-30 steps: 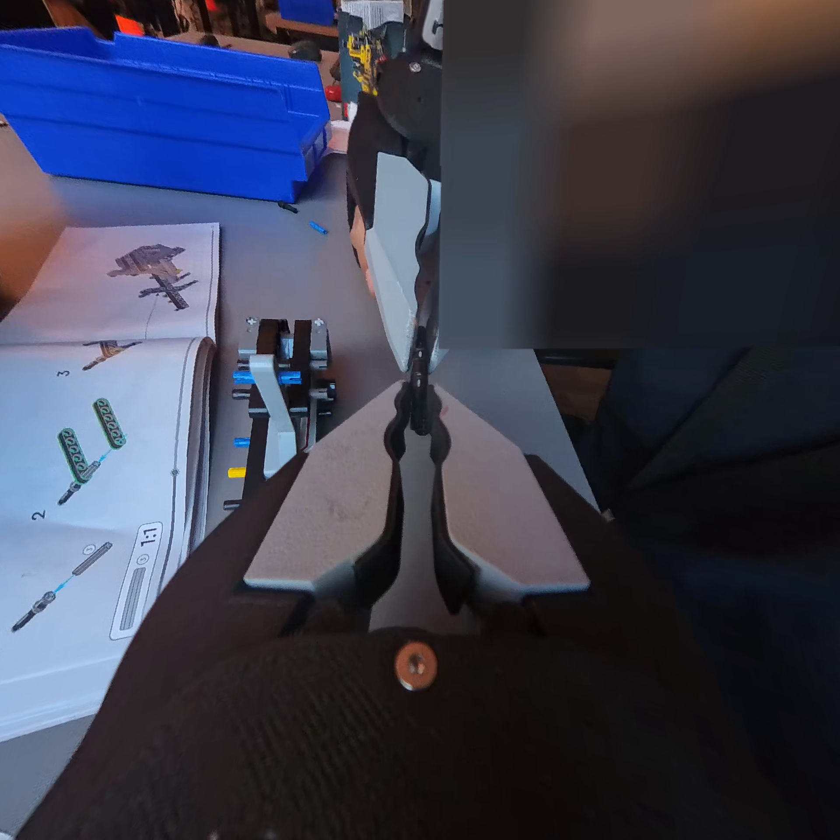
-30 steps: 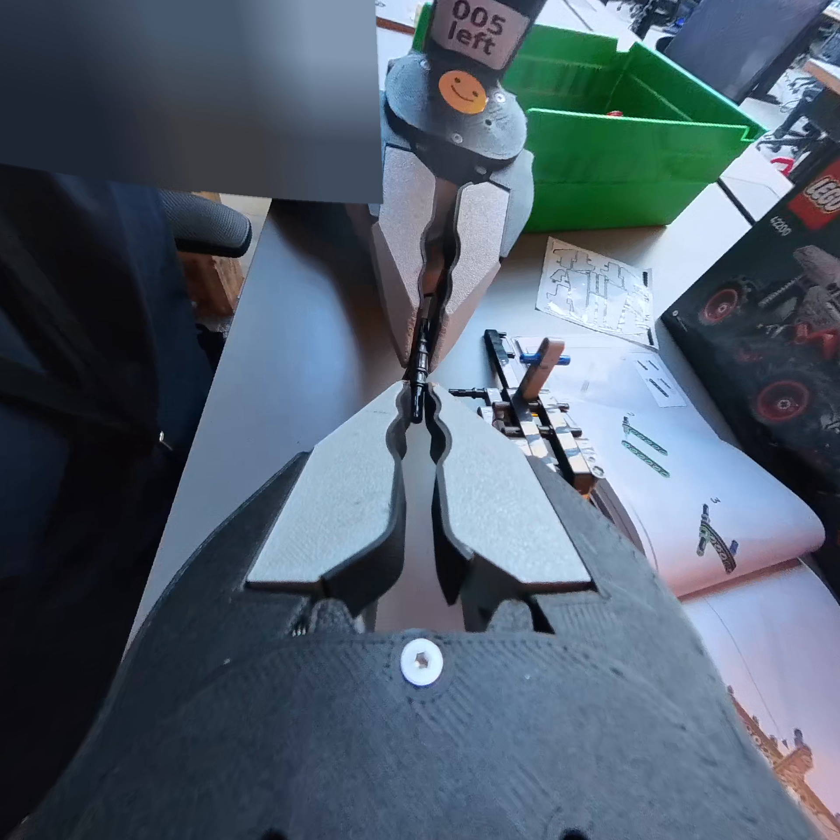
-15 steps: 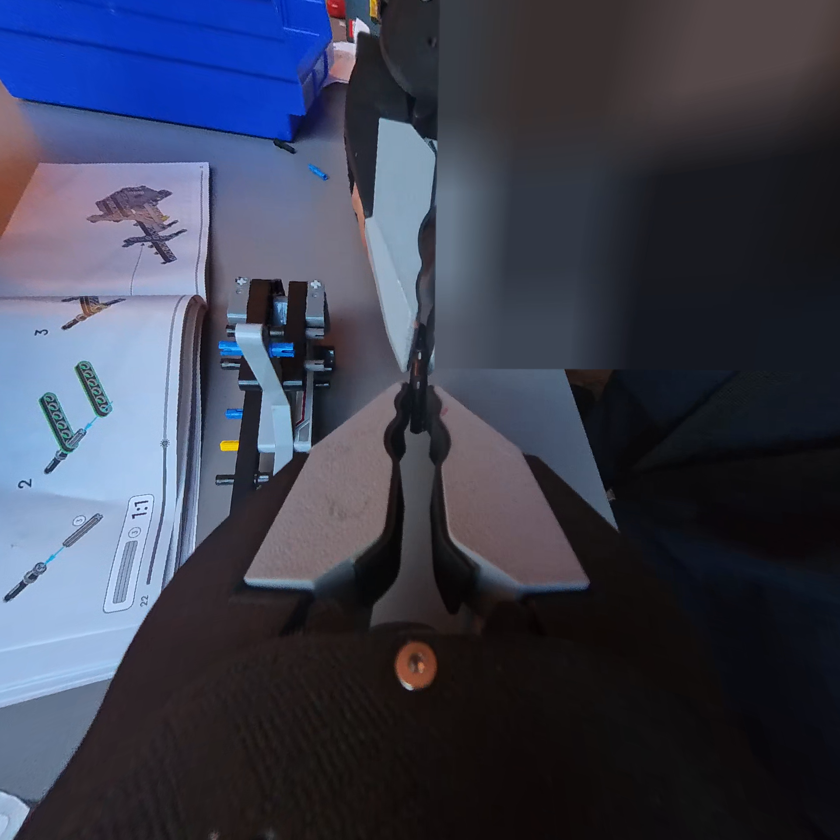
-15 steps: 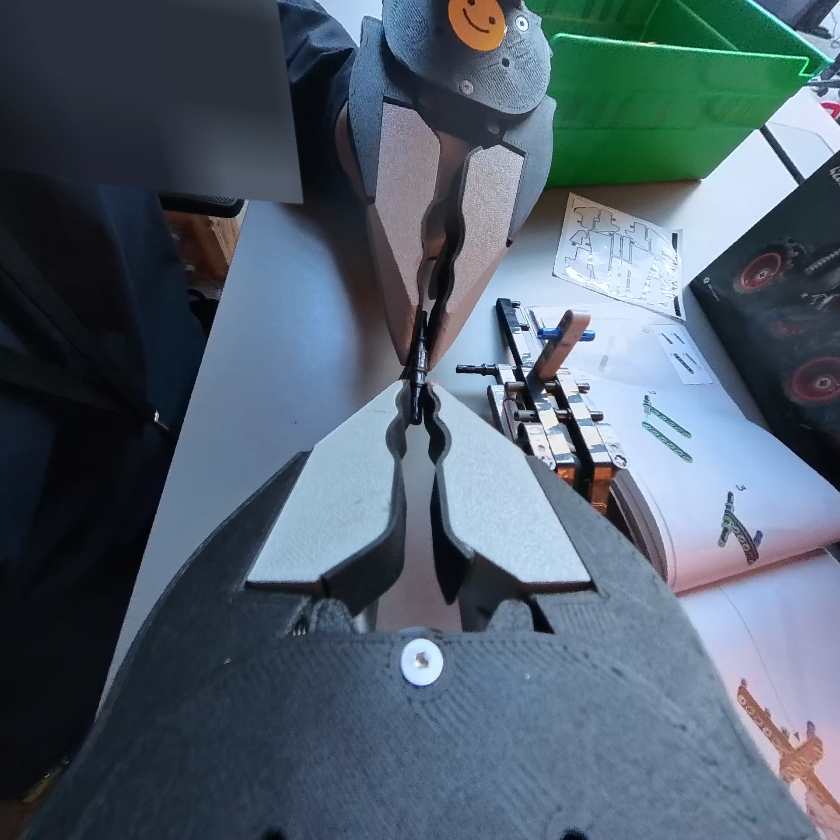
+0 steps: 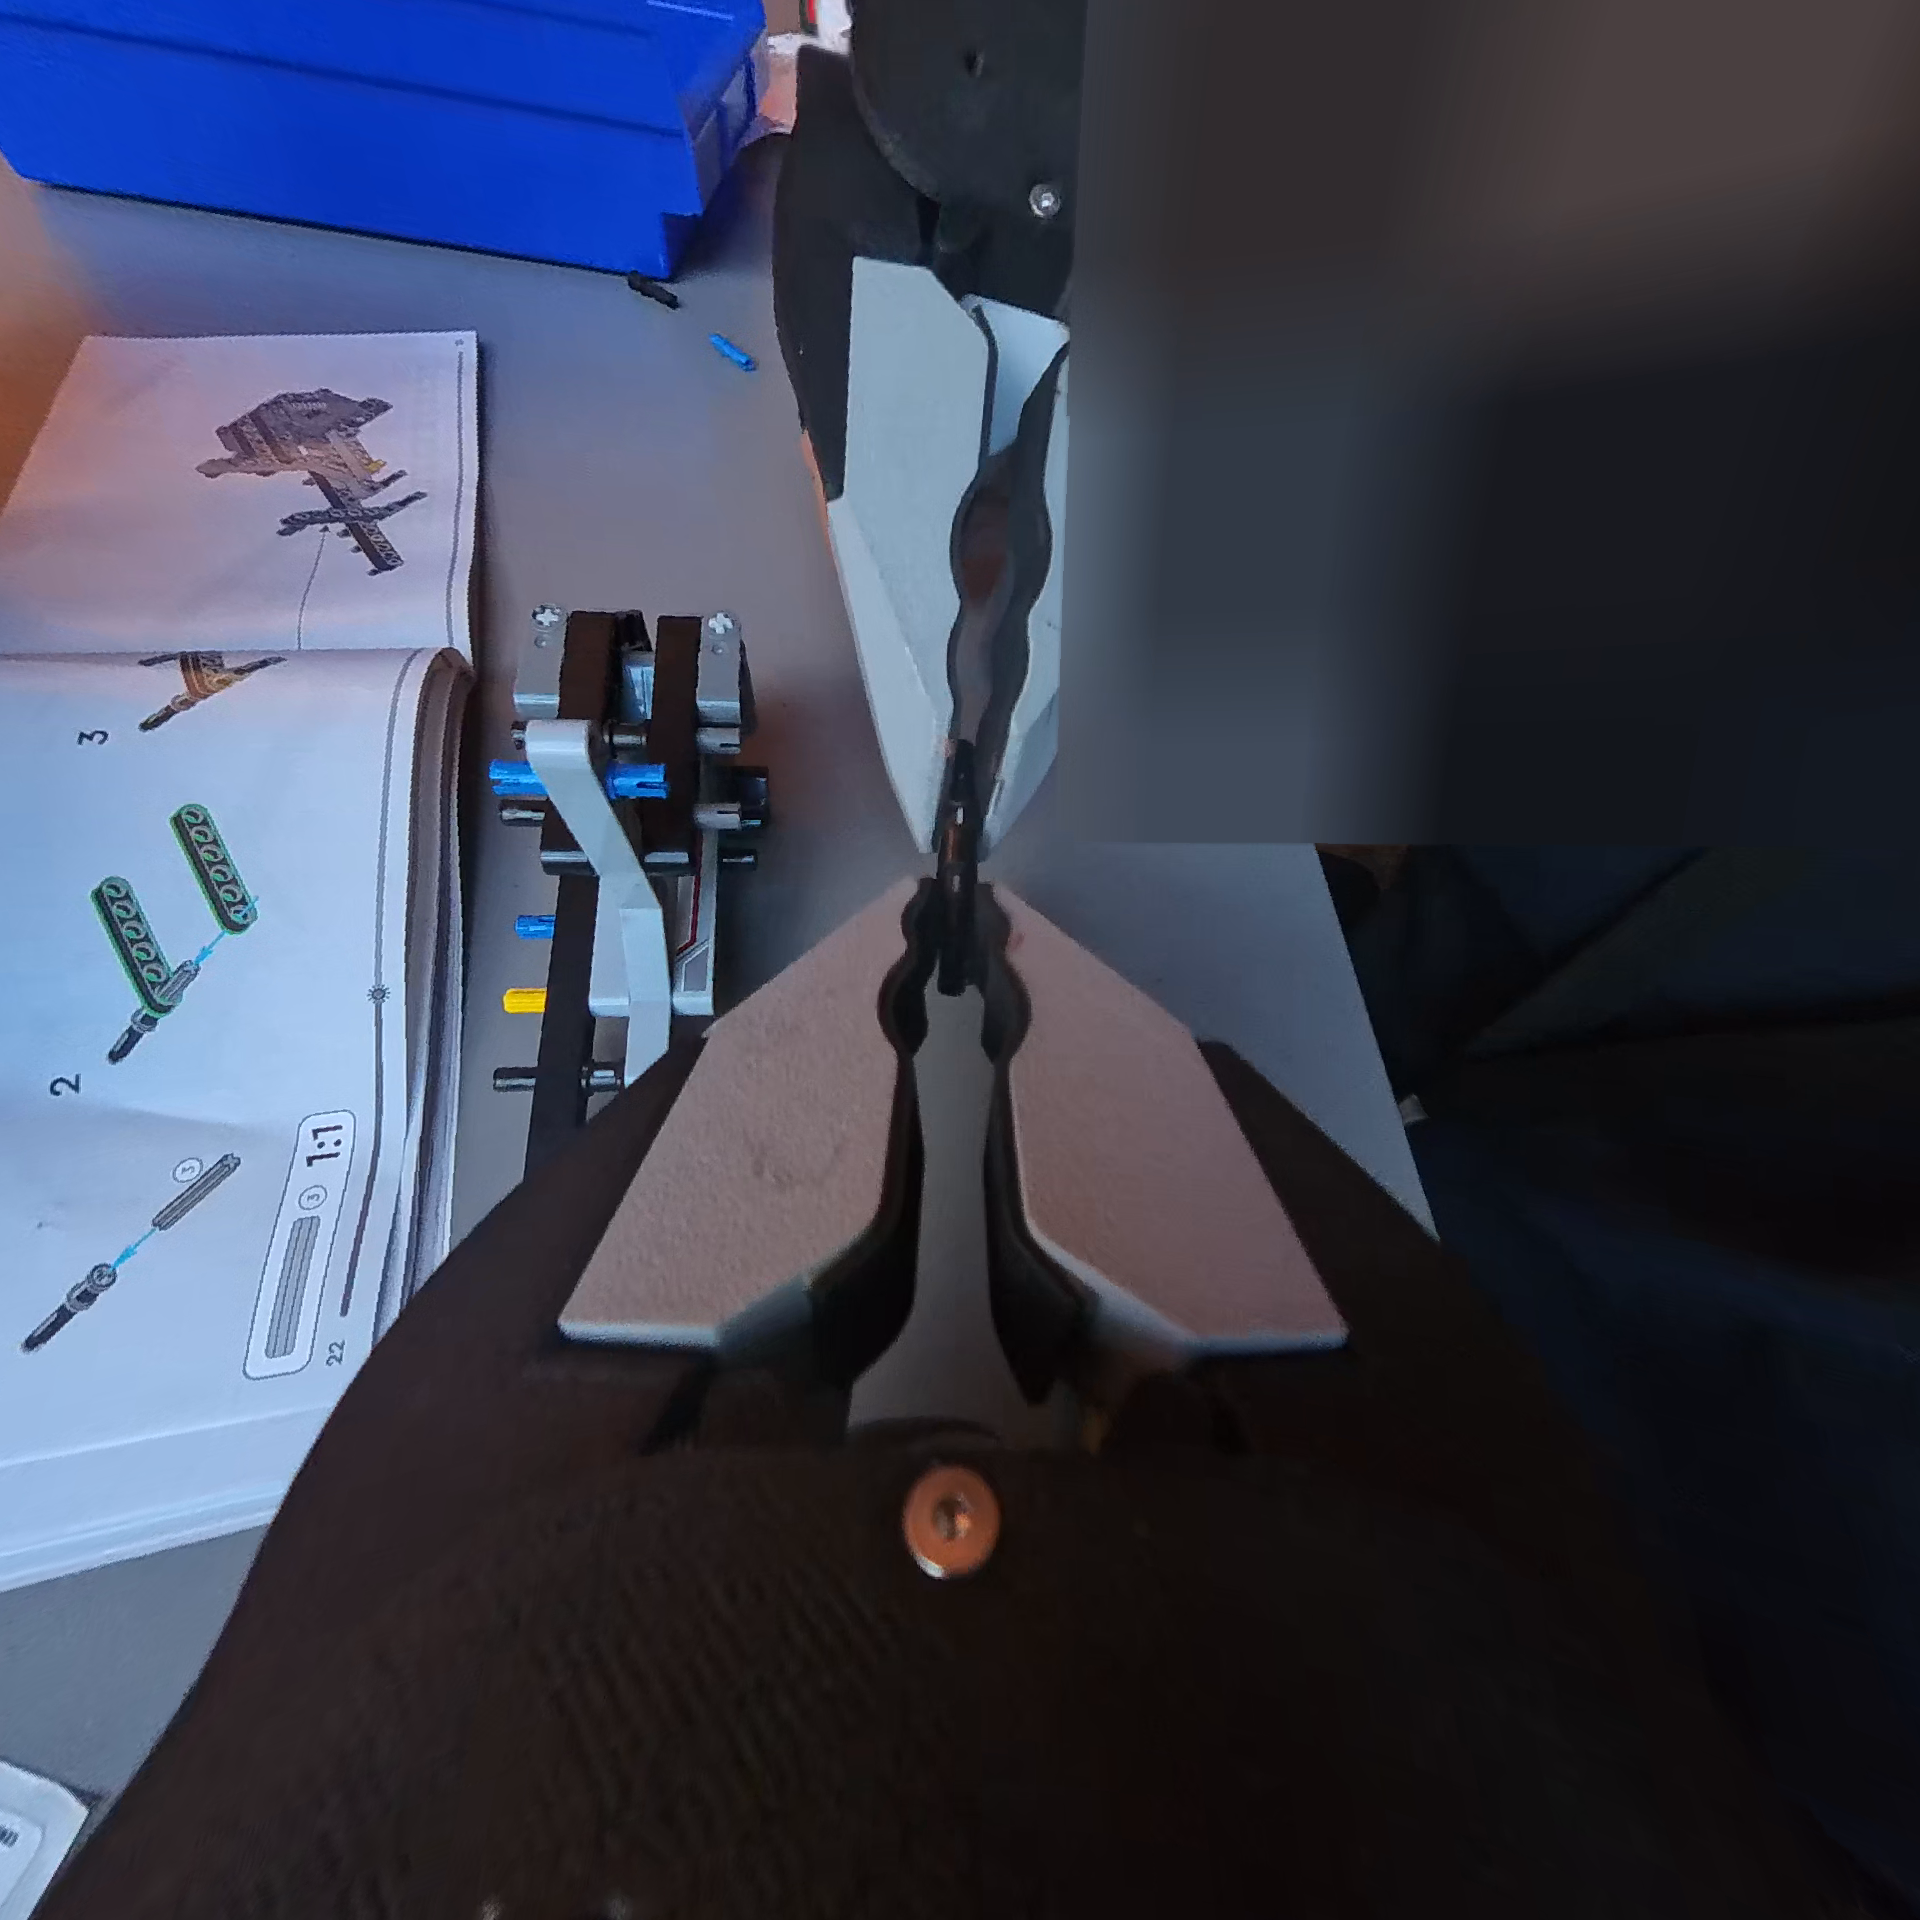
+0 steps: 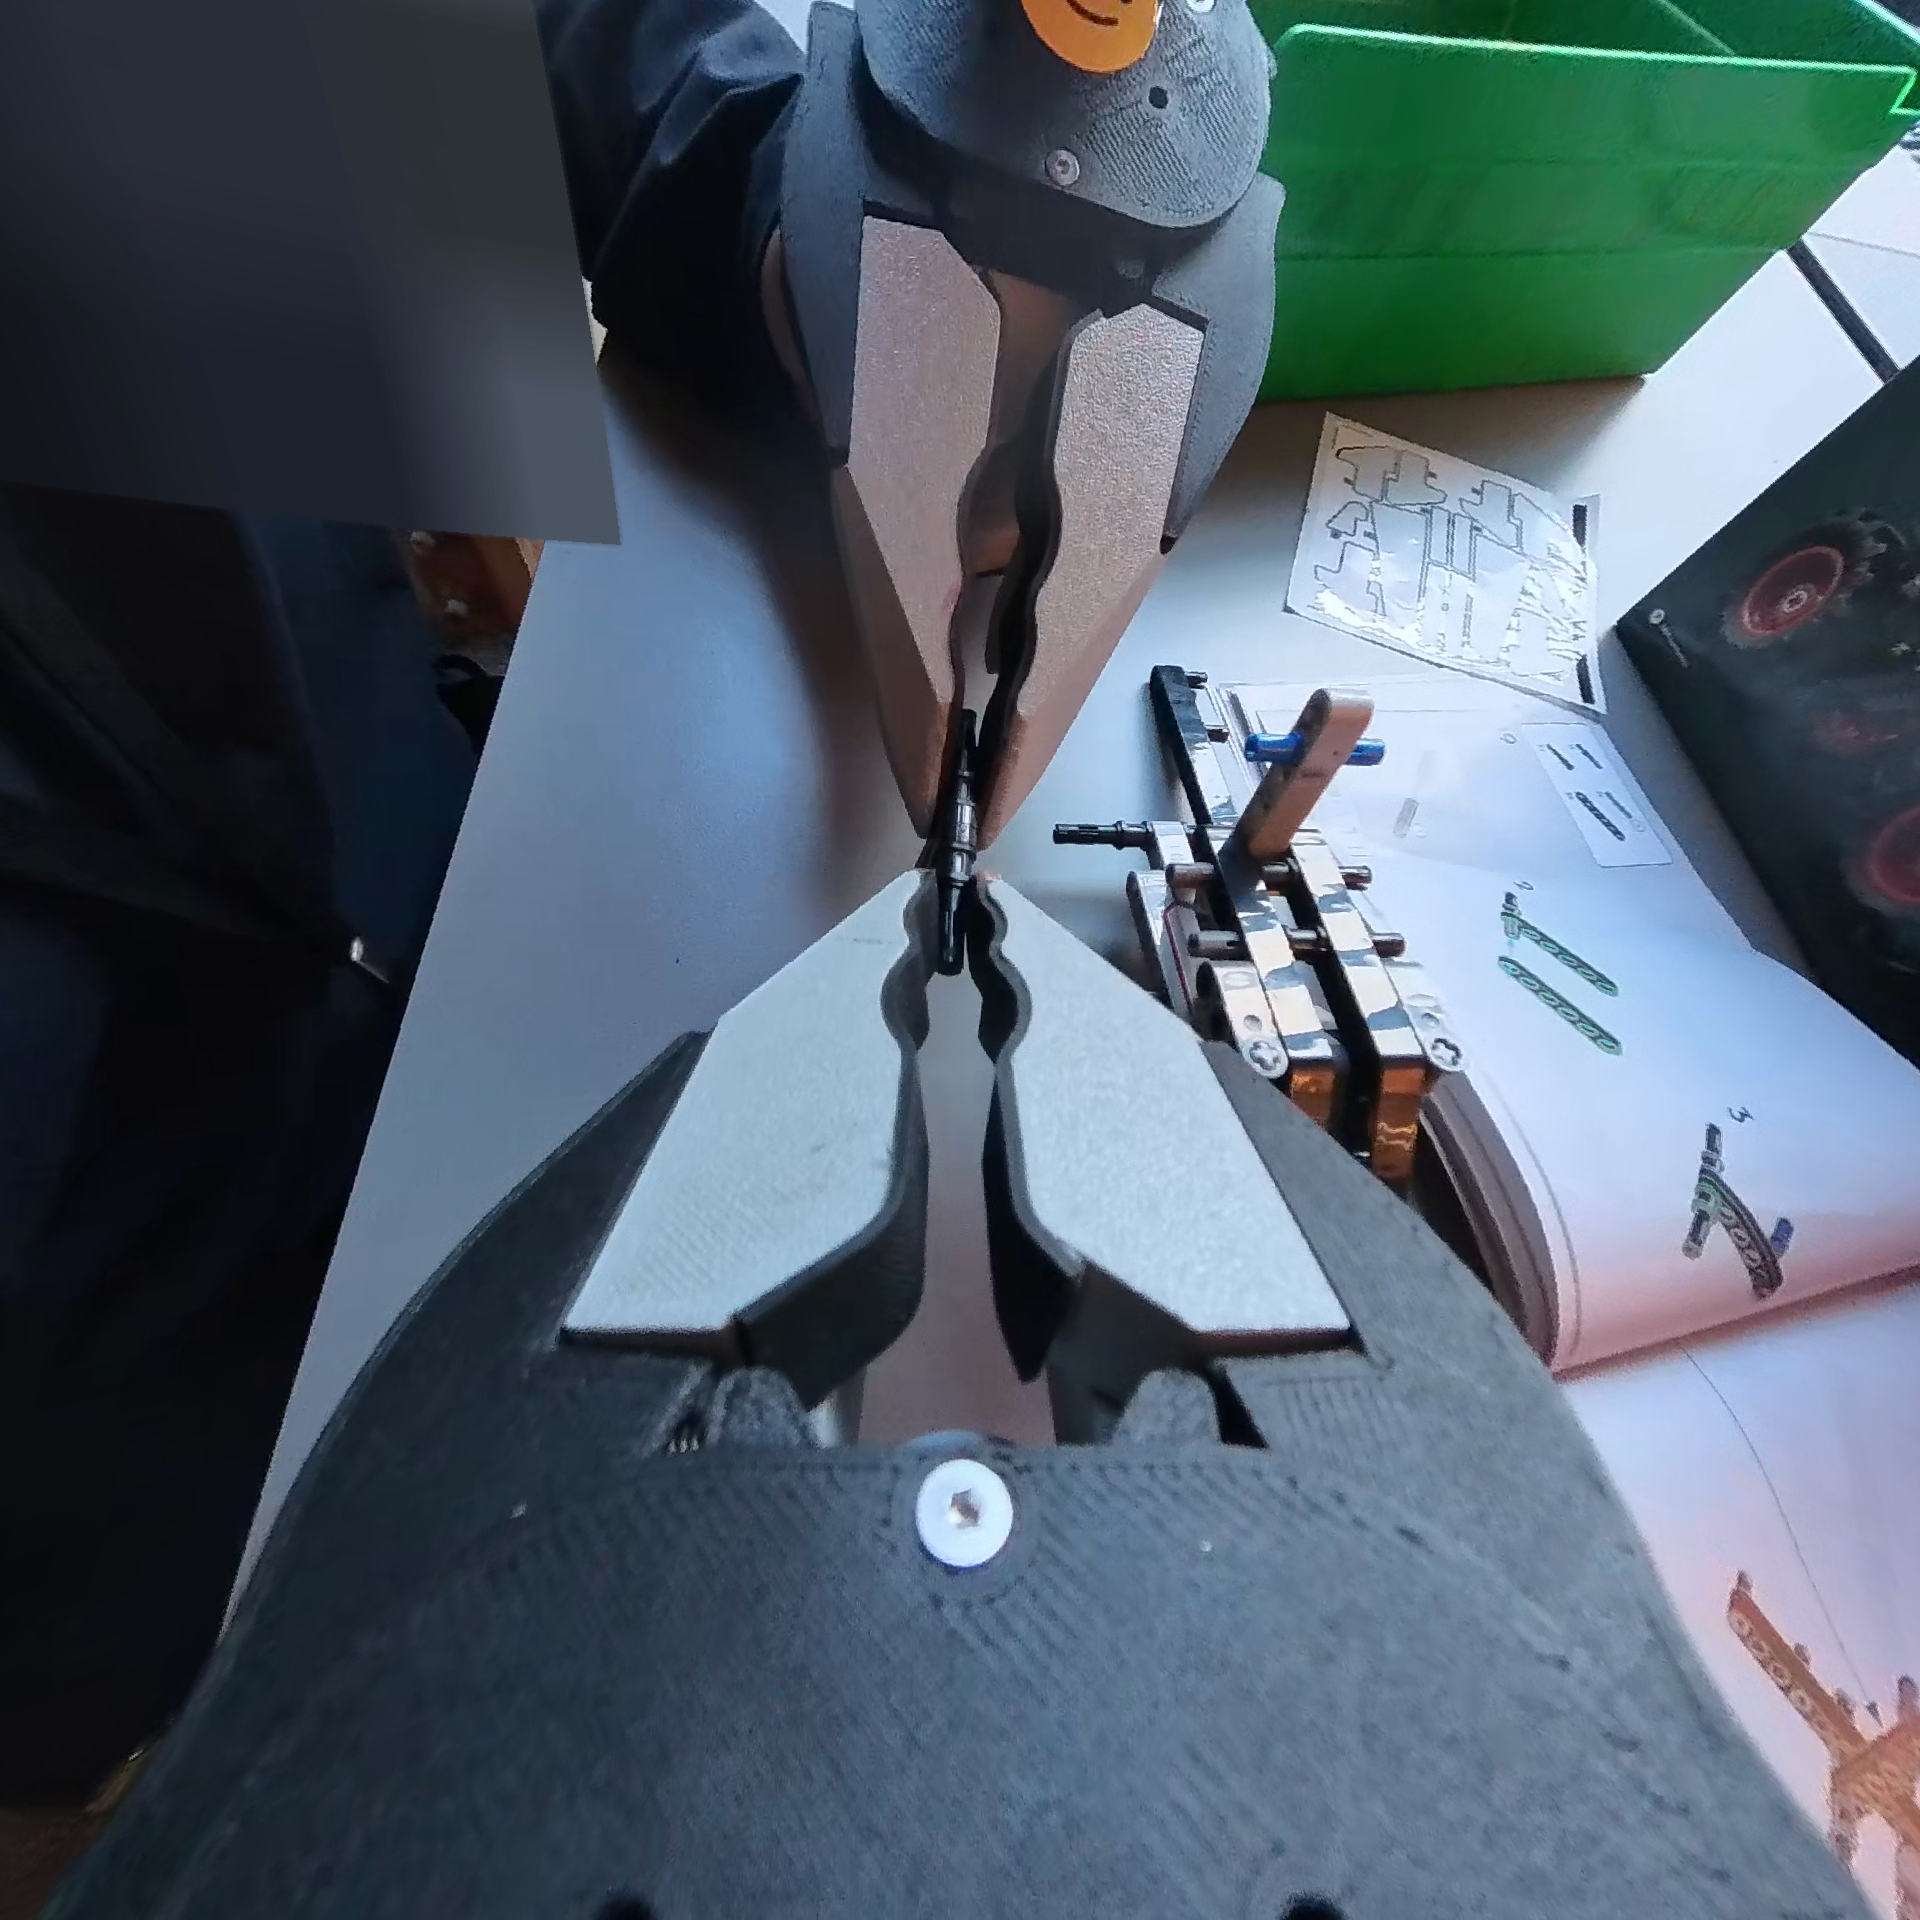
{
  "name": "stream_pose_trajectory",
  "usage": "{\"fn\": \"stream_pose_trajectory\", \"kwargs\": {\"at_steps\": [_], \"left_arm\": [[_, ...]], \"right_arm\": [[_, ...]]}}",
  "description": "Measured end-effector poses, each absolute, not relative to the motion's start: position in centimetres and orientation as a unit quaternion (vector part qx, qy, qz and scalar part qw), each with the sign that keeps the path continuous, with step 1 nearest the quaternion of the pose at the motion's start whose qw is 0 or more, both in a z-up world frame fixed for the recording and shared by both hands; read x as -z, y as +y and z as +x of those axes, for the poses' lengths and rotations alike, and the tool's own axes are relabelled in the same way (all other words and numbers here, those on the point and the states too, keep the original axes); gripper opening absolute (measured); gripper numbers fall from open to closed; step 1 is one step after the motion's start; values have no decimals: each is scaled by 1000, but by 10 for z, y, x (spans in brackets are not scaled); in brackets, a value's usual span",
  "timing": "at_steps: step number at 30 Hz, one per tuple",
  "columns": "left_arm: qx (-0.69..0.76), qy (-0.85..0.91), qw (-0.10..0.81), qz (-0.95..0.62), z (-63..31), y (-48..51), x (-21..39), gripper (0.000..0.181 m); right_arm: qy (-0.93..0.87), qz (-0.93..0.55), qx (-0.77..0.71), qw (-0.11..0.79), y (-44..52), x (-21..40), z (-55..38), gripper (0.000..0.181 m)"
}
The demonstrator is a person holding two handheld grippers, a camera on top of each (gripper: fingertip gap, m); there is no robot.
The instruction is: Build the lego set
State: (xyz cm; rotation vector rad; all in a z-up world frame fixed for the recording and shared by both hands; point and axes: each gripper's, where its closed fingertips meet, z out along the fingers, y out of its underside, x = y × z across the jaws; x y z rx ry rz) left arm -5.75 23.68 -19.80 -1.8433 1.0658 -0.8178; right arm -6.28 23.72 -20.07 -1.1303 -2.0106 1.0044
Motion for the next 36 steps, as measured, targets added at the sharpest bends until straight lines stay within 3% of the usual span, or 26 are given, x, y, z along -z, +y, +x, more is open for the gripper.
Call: {"fn": "stream_pose_trajectory", "kwargs": {"at_steps": [11, 15, 19, 25, 31, 33, 34, 36], "left_arm": [[346, 424, 434, -716, -56, 238, 190, 5], [327, 412, 444, -725, -66, 244, 190, 35], [322, 398, 479, -712, -80, 247, 178, 36], [312, 388, 488, -717, -85, 253, 177, 34], [301, 388, 474, -731, -84, 255, 187, 32], [300, 387, 476, -731, -86, 256, 187, 31], [299, 385, 477, -731, -87, 256, 186, 31], [305, 382, 478, -730, -88, 256, 185, 31]], "right_arm": [[-747, -426, -421, 290, 238, 191, -60, 3], [-721, -416, -448, 326, 243, 172, -53, 3], [-653, -423, -481, 403, 266, 137, -24, 3], [-613, -561, -237, 504, 352, 158, 37, 3], [-705, -541, -29, 458, 345, 214, 57, 6], [-737, -517, 16, 435, 335, 233, 57, 33], [-748, -501, 28, 434, 330, 236, 57, 21], [-754, -477, 17, 451, 320, 230, 54, 29]]}}
